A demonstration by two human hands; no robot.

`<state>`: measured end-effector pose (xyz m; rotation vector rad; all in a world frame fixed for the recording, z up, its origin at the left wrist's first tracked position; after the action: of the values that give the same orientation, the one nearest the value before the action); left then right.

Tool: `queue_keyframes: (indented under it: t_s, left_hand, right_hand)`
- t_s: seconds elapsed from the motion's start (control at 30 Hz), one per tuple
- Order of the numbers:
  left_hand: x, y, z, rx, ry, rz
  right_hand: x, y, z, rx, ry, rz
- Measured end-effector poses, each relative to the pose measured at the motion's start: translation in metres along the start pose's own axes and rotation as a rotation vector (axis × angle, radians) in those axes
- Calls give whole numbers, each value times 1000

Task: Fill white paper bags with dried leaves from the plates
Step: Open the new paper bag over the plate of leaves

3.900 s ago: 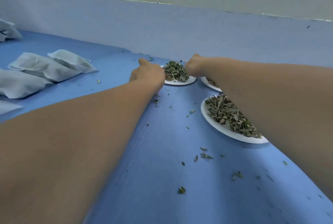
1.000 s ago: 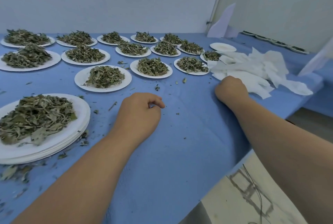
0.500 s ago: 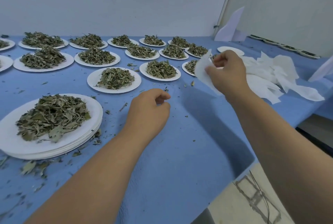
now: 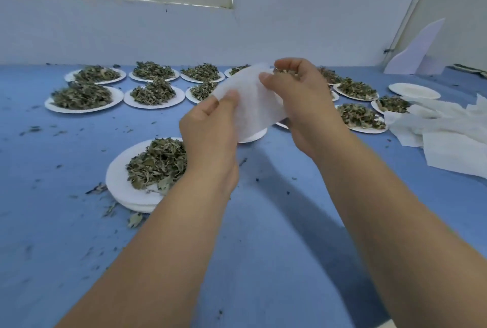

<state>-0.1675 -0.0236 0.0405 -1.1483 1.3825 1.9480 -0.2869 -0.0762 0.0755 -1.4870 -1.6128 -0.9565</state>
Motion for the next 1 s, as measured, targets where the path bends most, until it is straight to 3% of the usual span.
queue_keyframes:
  t_s: [0.13,0.27,0.5,0.6,0.67,0.77,0.87,1.0]
  left_hand:
    - [-35,-34,-6,-185,187,-46]
    - [-73,-78,-1,-295,429,-222]
    - [-122,-160,24,-528,742,-1089]
    - [-120,-185,34,-532,831,-1392]
    - [-115,-192,40,-495,895,-1476]
    - [-111,-195,47,-451,894,-1544]
    - [-111,-199,53,-431,854,-1583]
    - [-117,-200,62,-150,328,-1383]
  right_hand:
    - [-1,37,6,251,73,-35]
    - [2,75,5,369,46,-36]
    - [8,151,36,542,-38,-60]
    - [11,170,57,601,60,-199]
    - [11,177,66,634,44,-146]
    - [9,179,75,643,-52,-58]
    - [1,176,74,581,-14,-51]
    - [-6,174,70,538,-5,29]
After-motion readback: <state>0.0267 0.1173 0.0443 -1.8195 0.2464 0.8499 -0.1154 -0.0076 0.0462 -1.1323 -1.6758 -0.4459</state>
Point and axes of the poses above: each hand's wrist, its own z-axis away from the middle knuckle, its own y-axis out of the palm, x = y × z, the point moved 1 cm from there along -z, towards the middle knuckle, and after that the axes turned 13 degrees about -y, right-handed, at the moved point
